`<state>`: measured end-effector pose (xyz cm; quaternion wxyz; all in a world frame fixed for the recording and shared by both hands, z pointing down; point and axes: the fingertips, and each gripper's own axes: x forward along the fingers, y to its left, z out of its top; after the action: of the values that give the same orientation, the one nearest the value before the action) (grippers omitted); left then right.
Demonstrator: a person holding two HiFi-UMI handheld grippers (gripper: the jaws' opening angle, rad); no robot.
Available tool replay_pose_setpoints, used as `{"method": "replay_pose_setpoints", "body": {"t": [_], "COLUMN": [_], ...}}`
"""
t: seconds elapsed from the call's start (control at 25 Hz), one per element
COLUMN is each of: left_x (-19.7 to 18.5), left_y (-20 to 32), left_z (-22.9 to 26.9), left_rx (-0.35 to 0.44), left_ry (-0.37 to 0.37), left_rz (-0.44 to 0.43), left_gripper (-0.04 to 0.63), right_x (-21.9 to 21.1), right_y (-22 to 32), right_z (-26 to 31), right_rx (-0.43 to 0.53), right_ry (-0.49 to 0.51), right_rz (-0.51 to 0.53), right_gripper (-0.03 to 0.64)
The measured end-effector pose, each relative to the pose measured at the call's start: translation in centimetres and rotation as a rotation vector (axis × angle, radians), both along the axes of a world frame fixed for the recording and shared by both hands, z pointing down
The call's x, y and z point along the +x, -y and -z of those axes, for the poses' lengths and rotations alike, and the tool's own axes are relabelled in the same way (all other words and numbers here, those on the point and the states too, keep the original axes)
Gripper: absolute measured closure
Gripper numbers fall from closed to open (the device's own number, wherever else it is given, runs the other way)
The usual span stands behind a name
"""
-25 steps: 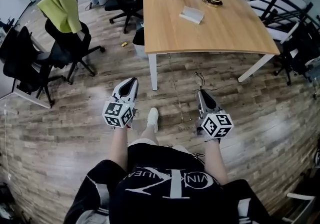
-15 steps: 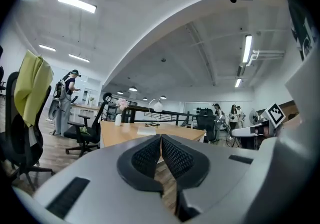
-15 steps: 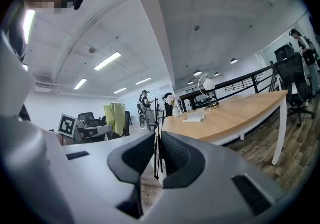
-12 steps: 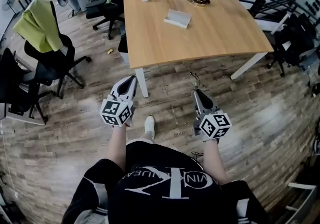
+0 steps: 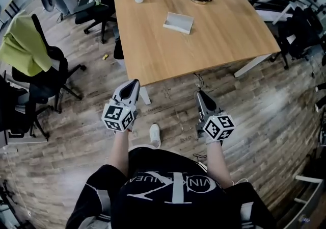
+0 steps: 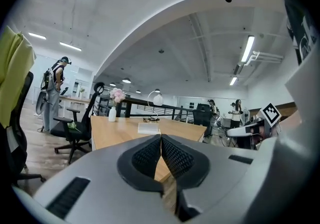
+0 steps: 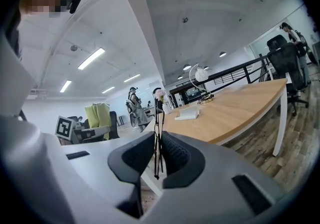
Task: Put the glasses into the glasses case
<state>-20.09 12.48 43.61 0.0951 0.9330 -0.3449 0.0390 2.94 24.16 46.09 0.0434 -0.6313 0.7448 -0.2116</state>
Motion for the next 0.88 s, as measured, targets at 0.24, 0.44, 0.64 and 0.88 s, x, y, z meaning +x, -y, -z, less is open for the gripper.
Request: {"method": "replay_pose_setpoints", "body": {"t": [0.24, 0.44, 0.64, 0.88], "left_x": [1.9, 2.7, 3.0, 4.1], "left_y": [4.3, 6.9, 8.5, 9.7], "left_z": [-0.5, -0.5, -1.2, -1.7], "left_rx": [0.008, 0.026, 0.009, -0.007], "left_ry": [0.035, 0.04, 0.032, 0.026], "left_rz": [-0.09, -0.131, -0.133, -0.14], "left_gripper": [0.578, 0.578, 0.578, 0.578], "right_x": [-0.1, -0.6, -0.6, 0.2], "right_y": [4.5, 7.1, 8.5, 10.0], "right_z": [-0.1, -0.1, -0.6, -0.3], "right_rx": [-0.007, 0.005, -0.004, -0.001], "right_ry": [0.002, 0.01, 0.023, 0.035], "right_rz": [-0.036, -0.047, -0.046, -0.041], "right_gripper": [0.563, 0.563, 0.563, 0.563]}}
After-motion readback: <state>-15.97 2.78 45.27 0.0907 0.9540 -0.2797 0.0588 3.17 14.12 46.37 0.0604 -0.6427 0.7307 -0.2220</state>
